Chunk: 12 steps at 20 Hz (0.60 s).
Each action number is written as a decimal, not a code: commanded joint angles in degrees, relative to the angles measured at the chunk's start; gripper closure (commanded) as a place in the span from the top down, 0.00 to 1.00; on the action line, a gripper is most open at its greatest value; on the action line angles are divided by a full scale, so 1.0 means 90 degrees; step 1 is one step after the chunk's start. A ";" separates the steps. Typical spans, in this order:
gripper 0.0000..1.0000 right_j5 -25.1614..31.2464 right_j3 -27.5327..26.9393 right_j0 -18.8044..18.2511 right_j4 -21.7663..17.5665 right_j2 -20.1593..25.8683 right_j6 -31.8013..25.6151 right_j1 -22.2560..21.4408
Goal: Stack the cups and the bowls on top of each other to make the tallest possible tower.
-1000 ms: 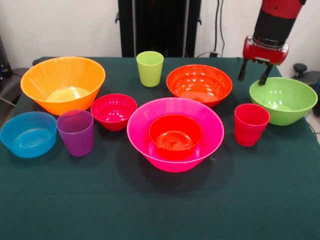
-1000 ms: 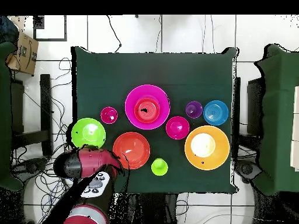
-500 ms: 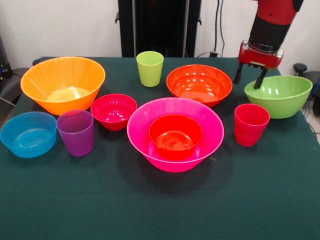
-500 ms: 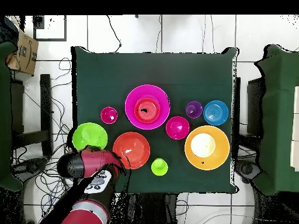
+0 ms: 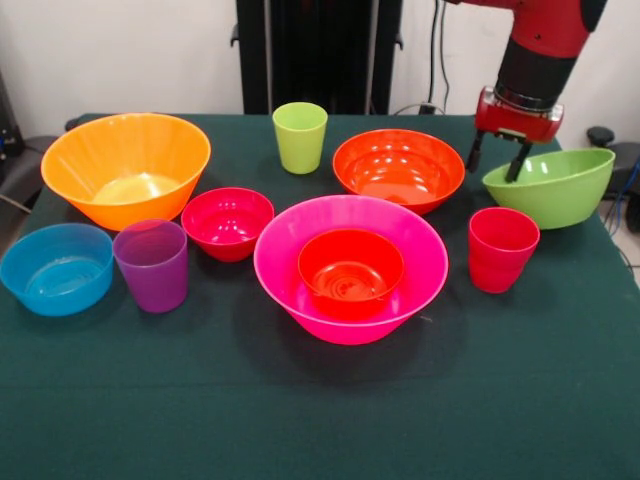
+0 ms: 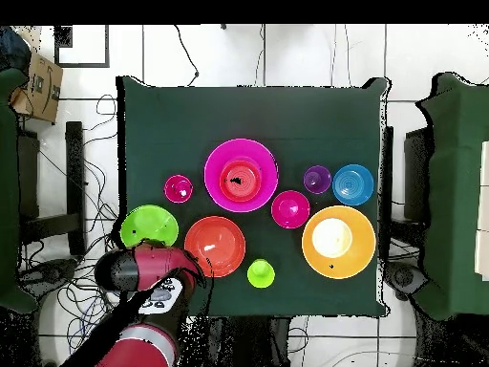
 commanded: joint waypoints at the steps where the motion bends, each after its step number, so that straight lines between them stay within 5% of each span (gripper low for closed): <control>1: 1.00 -0.0271 -0.0310 0.0014 0.0434 0.0547 0.1323 -0.0055; 12: 1.00 -0.0070 -0.0421 0.0074 0.0690 0.0531 0.1261 -0.0172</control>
